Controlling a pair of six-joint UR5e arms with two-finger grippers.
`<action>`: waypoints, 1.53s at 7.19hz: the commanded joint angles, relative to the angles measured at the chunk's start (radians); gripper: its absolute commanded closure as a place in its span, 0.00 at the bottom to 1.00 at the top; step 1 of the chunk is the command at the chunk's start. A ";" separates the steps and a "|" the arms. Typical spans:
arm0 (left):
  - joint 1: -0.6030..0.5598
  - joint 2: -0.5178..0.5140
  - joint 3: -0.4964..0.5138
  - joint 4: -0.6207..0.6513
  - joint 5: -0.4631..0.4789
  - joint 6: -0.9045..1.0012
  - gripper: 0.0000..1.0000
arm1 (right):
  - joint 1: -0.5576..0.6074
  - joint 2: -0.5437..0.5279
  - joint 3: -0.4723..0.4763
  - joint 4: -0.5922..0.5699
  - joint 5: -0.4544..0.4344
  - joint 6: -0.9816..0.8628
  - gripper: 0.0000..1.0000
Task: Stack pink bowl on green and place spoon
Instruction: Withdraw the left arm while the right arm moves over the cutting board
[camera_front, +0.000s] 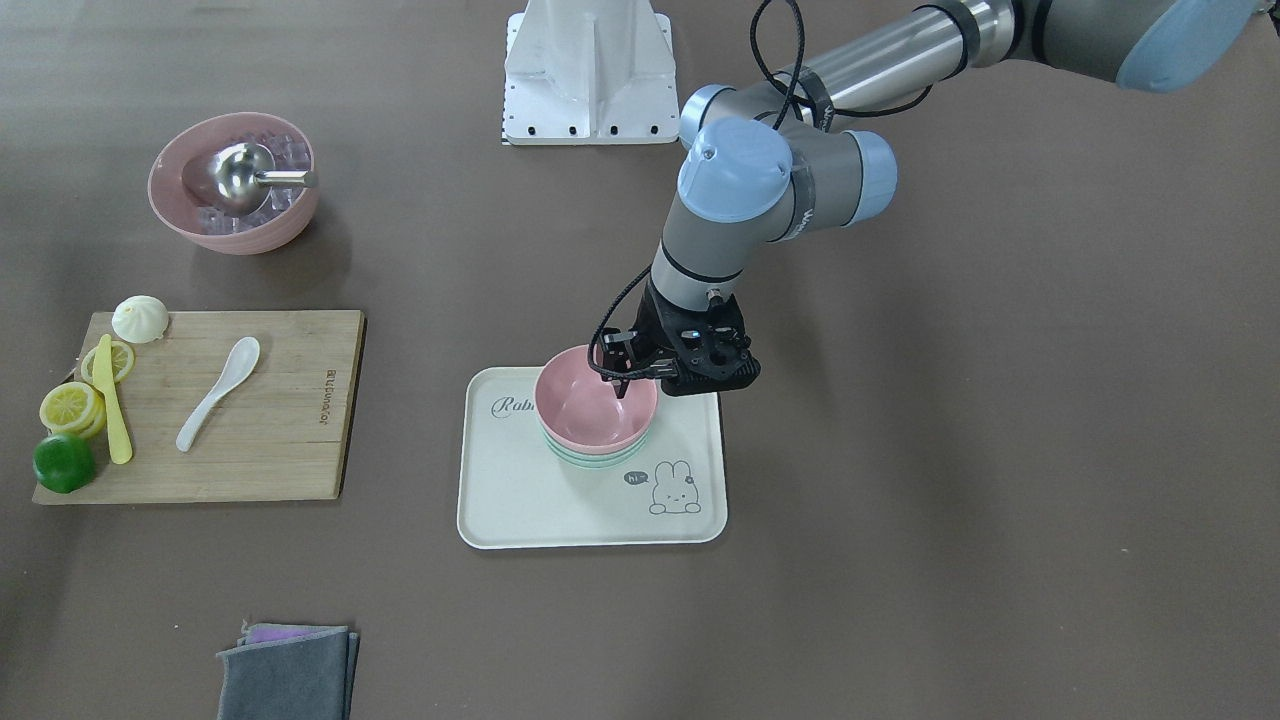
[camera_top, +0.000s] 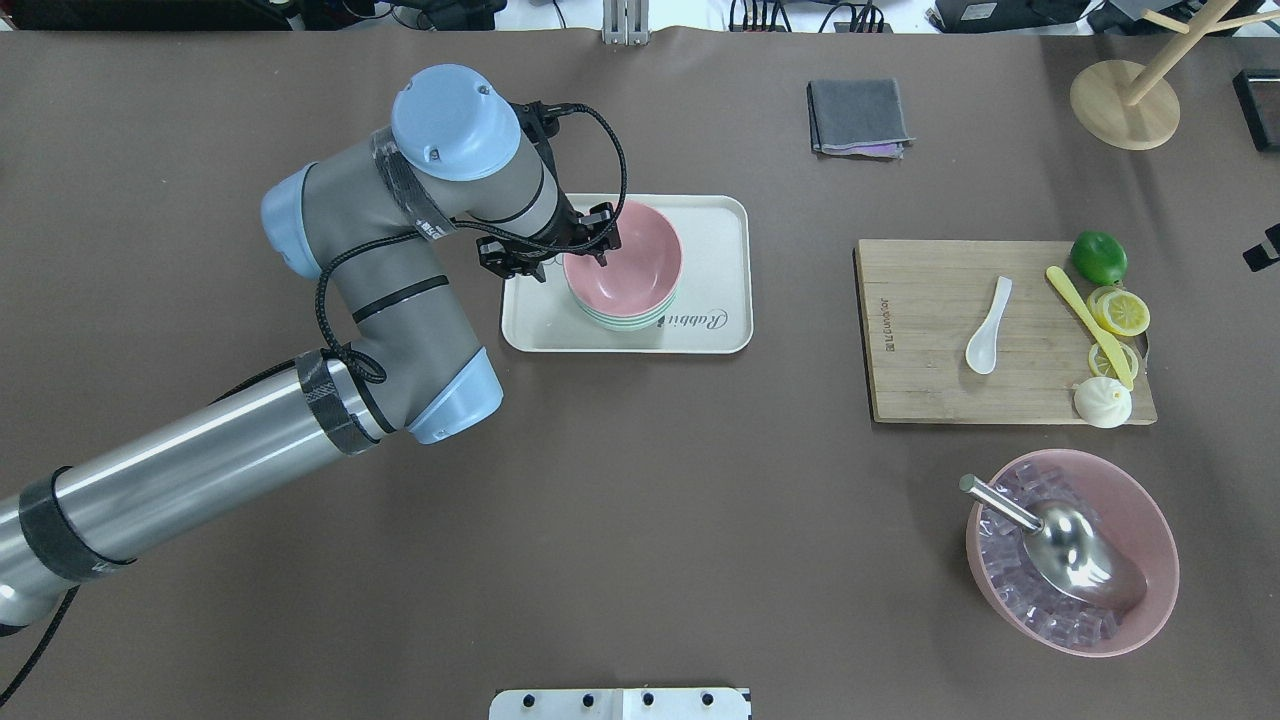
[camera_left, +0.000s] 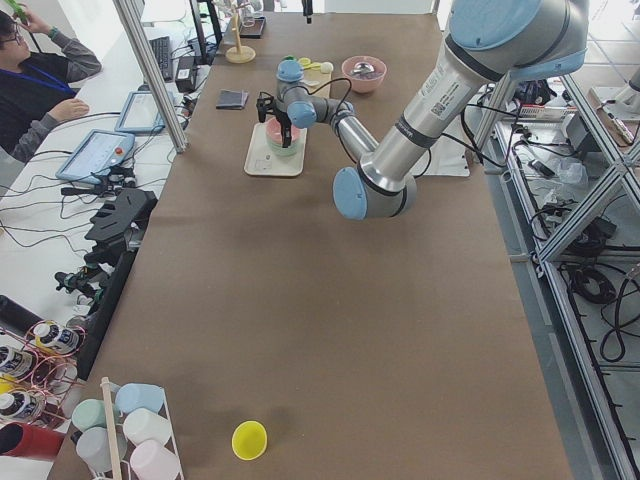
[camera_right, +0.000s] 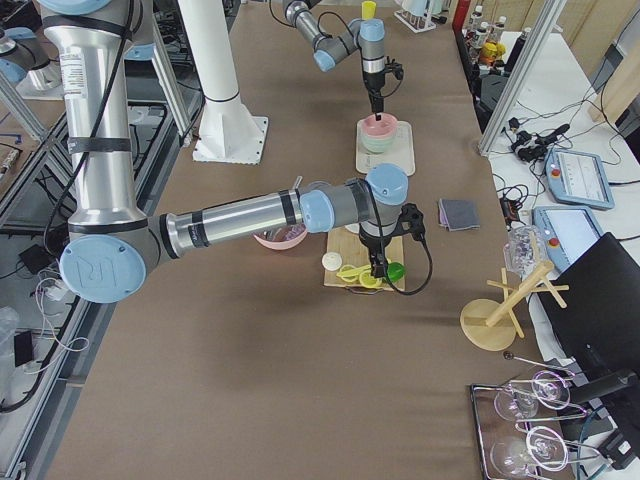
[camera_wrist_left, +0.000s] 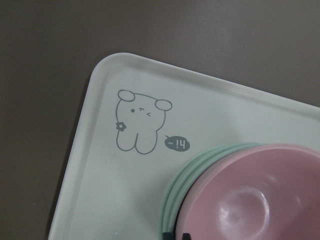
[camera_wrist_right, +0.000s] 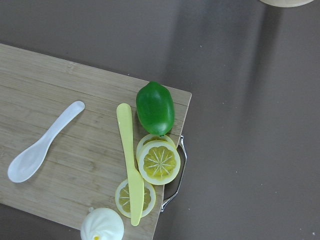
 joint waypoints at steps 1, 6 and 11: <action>-0.045 0.036 -0.050 0.015 -0.061 0.082 0.01 | -0.010 0.016 0.001 0.000 0.000 0.012 0.00; -0.448 0.461 -0.321 0.195 -0.364 0.775 0.01 | -0.223 0.154 0.013 0.003 -0.141 0.475 0.00; -0.924 0.751 -0.202 0.349 -0.365 1.769 0.01 | -0.370 0.228 0.001 0.003 -0.276 0.763 0.00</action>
